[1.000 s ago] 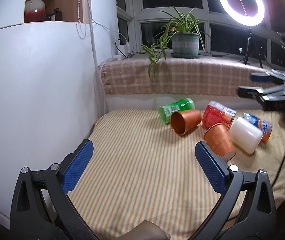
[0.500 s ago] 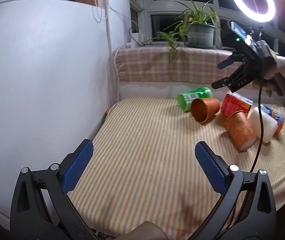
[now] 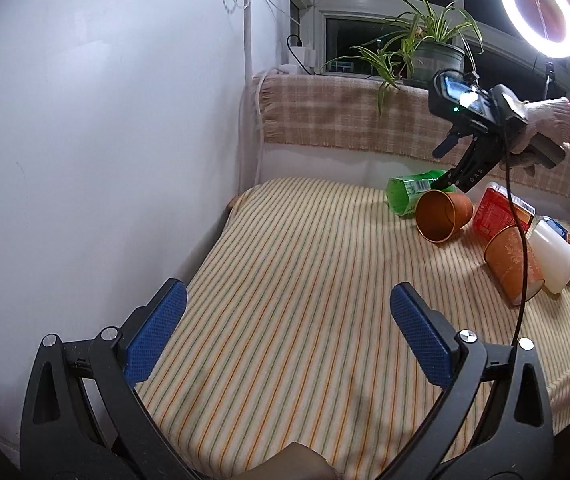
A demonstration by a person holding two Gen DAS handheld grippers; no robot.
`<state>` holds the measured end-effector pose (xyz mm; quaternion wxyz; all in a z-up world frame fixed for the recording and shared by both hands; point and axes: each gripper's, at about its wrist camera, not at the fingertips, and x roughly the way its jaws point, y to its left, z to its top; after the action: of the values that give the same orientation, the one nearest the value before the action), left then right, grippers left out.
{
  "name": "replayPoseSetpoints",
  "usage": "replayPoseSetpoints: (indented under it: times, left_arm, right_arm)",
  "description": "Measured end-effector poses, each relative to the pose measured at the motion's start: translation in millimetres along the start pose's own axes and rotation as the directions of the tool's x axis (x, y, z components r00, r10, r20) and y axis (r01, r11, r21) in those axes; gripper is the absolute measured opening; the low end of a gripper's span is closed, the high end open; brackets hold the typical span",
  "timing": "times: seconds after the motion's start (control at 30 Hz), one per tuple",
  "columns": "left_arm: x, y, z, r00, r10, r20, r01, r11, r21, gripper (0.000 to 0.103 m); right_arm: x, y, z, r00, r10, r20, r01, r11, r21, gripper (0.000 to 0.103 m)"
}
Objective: Flip cup upright
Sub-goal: 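Move the right tool toward the green bottle lying on its side, then close the right gripper around the green bottle's body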
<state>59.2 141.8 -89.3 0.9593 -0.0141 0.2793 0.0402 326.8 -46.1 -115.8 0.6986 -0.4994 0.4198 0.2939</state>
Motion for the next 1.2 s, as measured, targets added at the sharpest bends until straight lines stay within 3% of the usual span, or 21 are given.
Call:
replayPoseSetpoints:
  times: [0.5,0.77,1.0,1.2]
  left_arm:
    - [18,14,-2,0.999,0.019,-0.029,-0.02,0.999,-0.05,0.103]
    - [18,16,-5,0.999,0.033,-0.036,-0.035,0.998,-0.057,0.103]
    - [20,15,-5,0.998,0.034,-0.045,-0.037,0.997,-0.061,0.103]
    - [18,15,-4,0.998,0.045,-0.035,-0.047,0.997,-0.057,0.103]
  right_arm:
    - [39,-12,30,0.988,0.143,-0.049,-0.146,0.987,-0.062,0.066]
    - [73,-12,54,0.987,0.156,-0.046,-0.159,0.985,-0.068,0.07]
    - [73,-17,64,0.986,0.166,-0.033,-0.168,0.984,-0.066,0.071]
    - [83,-11,83,0.979,0.198,-0.041,-0.201,0.976,-0.082,0.066]
